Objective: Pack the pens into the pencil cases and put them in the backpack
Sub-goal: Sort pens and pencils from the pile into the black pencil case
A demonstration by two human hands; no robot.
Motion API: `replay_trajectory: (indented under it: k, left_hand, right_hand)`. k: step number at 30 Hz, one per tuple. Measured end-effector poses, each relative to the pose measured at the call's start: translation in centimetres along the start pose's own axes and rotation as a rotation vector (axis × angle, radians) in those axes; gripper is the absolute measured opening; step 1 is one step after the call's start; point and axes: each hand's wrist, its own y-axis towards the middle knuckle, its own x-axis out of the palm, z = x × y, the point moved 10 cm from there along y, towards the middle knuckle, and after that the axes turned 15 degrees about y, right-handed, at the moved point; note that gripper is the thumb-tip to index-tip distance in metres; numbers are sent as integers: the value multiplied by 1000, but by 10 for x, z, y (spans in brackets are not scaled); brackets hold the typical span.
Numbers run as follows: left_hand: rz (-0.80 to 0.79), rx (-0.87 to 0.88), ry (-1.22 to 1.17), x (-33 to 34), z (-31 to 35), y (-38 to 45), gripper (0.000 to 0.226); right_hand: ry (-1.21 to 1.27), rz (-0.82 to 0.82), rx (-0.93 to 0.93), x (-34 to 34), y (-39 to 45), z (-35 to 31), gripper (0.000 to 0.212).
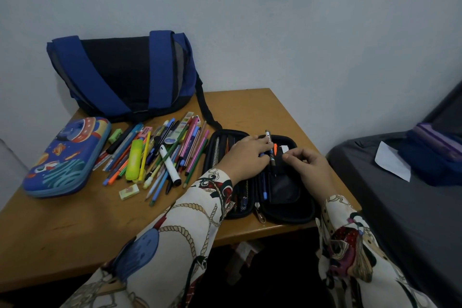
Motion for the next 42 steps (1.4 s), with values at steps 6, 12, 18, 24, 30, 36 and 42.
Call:
replay_trajectory:
  k: [6, 12, 18, 24, 30, 36, 42]
  left_hand:
    - [42, 39, 13, -1, 2, -3, 42]
    - [101, 114, -16, -5, 5, -7, 34]
    - [210, 87, -181, -16, 0, -12, 30]
    - [60, 25, 43, 4, -4, -4, 60]
    - [39, -33, 26, 10, -13, 0, 58]
    - [47, -14, 75, 0, 0, -6, 53]
    - [41, -5, 80, -3, 1, -8, 56]
  right_hand:
    - [0, -6, -2, 0, -1, 0, 8]
    - [-2, -8, -1, 0, -1, -1, 7]
    - [-3, 4, 5, 0, -1, 0, 7]
    - [6, -4, 7, 1, -1, 1, 8]
    - [-15, -5, -3, 1, -1, 0, 8]
    - [4, -7, 0, 1, -2, 0, 7]
    - [7, -6, -10, 1, -2, 0, 7]
